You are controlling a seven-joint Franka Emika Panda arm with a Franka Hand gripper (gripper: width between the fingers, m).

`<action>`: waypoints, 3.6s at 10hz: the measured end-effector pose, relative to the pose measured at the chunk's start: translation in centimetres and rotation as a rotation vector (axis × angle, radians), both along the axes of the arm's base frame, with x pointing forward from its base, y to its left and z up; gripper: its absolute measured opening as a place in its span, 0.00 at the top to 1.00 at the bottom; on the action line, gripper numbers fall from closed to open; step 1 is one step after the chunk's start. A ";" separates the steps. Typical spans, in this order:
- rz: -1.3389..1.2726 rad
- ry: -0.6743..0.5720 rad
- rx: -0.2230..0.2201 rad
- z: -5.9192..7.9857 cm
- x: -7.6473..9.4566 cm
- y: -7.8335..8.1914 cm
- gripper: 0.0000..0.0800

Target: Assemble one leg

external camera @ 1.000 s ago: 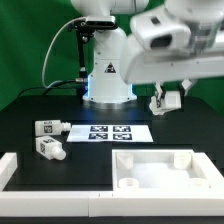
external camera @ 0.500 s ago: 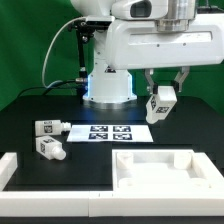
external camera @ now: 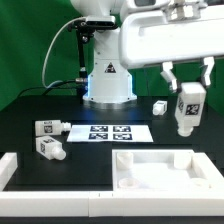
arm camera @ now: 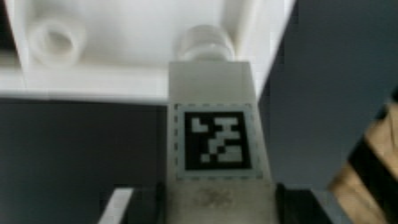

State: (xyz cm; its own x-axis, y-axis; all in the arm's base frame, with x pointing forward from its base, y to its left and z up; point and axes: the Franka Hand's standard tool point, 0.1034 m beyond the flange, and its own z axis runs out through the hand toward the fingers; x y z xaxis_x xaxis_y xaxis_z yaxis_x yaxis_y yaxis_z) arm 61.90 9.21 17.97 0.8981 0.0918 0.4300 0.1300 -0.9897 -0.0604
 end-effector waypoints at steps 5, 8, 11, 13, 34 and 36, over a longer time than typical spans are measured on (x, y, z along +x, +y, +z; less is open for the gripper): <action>-0.011 -0.179 -0.075 -0.8 -0.3 -2.1 0.64; -0.009 -0.174 -0.073 -2.3 0.6 -1.5 0.64; -0.032 -0.185 -0.042 -2.2 1.9 -0.1 0.64; -0.032 -0.181 -0.045 -2.5 1.8 -0.3 0.64; -0.018 -0.184 -0.018 -8.6 0.3 2.0 0.64; -0.019 -0.200 -0.021 -8.8 0.2 2.0 0.64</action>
Offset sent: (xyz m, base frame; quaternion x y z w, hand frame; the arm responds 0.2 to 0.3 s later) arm 0.0000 0.0000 0.0000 0.0000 0.0650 0.0000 0.9979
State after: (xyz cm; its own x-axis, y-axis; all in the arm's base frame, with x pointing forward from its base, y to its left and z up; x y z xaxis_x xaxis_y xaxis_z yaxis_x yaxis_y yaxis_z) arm 62.13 11.21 9.21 0.7970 0.0865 0.5978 0.1184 -0.9929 -0.0141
